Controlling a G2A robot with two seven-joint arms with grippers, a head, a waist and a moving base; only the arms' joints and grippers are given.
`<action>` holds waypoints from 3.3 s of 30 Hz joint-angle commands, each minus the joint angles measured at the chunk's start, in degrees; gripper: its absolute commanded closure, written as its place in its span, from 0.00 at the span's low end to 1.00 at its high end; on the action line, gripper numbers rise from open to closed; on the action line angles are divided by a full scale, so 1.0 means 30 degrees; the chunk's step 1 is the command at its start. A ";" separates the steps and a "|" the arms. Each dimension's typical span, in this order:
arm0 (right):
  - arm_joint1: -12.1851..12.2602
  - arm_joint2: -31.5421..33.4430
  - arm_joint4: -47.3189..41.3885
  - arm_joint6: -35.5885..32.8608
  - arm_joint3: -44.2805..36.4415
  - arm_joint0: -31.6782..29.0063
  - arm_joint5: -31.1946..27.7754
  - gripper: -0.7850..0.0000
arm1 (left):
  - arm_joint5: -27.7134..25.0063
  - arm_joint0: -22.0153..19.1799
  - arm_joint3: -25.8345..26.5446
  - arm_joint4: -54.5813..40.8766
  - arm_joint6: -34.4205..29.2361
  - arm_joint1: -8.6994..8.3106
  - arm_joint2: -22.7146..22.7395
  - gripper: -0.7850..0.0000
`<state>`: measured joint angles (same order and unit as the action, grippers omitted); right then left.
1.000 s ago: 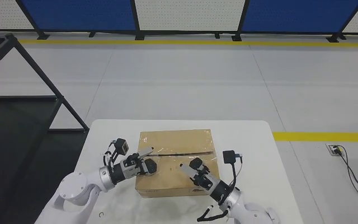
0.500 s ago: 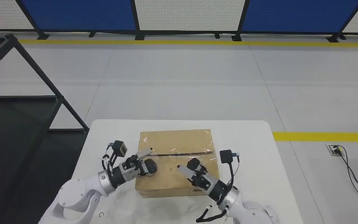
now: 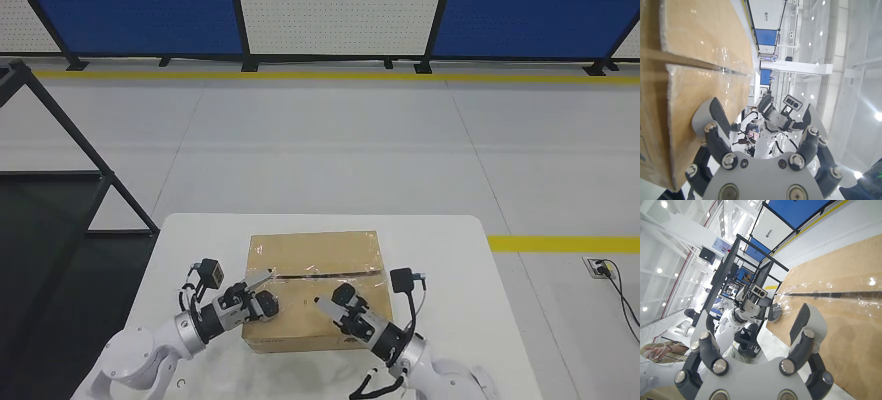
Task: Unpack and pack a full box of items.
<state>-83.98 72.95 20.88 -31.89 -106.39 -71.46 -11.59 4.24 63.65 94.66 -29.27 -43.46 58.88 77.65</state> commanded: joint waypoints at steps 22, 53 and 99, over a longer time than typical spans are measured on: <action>0.0404 -0.0274 -0.0515 0.0479 0.0538 0.0293 -0.0139 0.00 | 0.0941 0.0058 0.0048 -0.0264 0.0803 0.0112 0.0070 1.00; -0.0696 -0.4279 -0.1689 0.8231 0.4693 0.3754 0.1941 0.00 | 0.0522 -0.0528 -0.1364 -0.1753 -0.0579 0.0274 0.0117 1.00; -0.1407 -0.4467 -0.1683 0.9235 0.6649 0.5276 0.5051 0.00 | 0.0450 -0.1777 -0.3087 -0.1991 -0.1524 0.0483 -0.0465 1.00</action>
<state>-88.20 59.44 15.87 -4.05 -86.62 -55.56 3.50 5.62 58.33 85.47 -35.19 -48.03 60.32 76.22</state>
